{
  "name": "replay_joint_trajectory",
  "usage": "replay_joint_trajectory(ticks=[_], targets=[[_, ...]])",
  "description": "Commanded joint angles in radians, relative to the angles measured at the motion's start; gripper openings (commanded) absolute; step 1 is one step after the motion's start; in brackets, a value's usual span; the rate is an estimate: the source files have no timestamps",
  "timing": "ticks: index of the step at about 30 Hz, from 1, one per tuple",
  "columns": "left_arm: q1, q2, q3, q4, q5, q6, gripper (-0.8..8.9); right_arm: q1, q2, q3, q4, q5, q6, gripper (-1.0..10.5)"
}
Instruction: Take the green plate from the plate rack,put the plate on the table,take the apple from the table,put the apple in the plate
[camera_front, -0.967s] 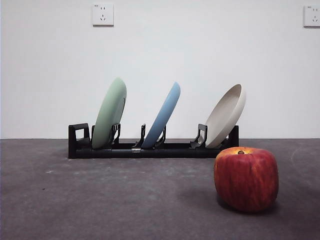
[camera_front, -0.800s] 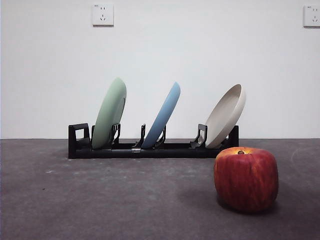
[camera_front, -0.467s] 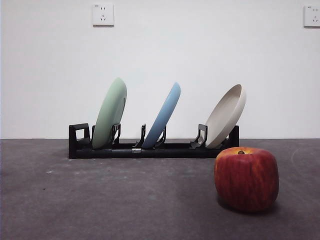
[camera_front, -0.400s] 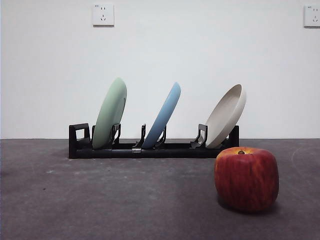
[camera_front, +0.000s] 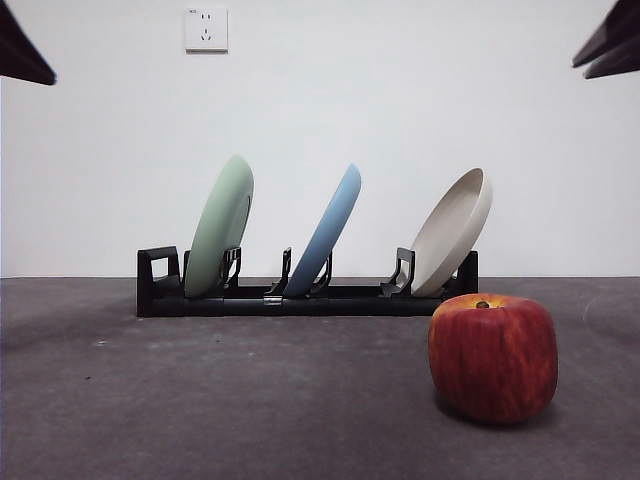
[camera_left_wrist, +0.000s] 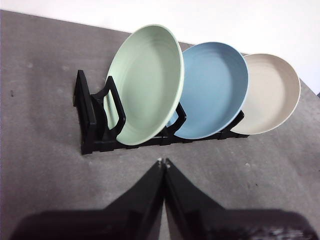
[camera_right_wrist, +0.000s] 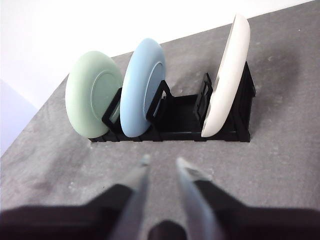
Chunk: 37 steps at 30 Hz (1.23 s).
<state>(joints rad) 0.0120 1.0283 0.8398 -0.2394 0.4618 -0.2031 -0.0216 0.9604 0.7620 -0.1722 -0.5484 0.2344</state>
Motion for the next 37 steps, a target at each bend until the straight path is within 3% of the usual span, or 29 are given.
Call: replay_joint_trajectory(ticks=[1,3,17,20,24,37], targets=[[-0.013,0.099,0.086,-0.02,0.02,0.005,2.15,-0.001,0.013,0.019,-0.013,-0.003,-0.011,2.9],[-0.026,0.161,0.151,-0.045,0.021,0.011,3.13,-0.001,0.016,0.028,-0.028,-0.003,-0.011,2.9],[-0.168,0.639,0.741,-0.324,0.007,0.1,3.13,0.026,0.017,0.029,-0.039,-0.002,-0.012,2.9],[-0.193,0.736,0.836,-0.356,-0.047,0.103,3.13,0.04,0.017,0.029,-0.039,0.0,-0.013,2.9],[-0.212,0.819,0.883,-0.351,-0.093,0.103,3.13,0.045,0.017,0.029,-0.039,0.0,-0.016,2.9],[-0.229,0.919,0.883,-0.29,-0.095,0.107,3.01,0.045,0.017,0.029,-0.039,0.001,-0.016,2.8]])
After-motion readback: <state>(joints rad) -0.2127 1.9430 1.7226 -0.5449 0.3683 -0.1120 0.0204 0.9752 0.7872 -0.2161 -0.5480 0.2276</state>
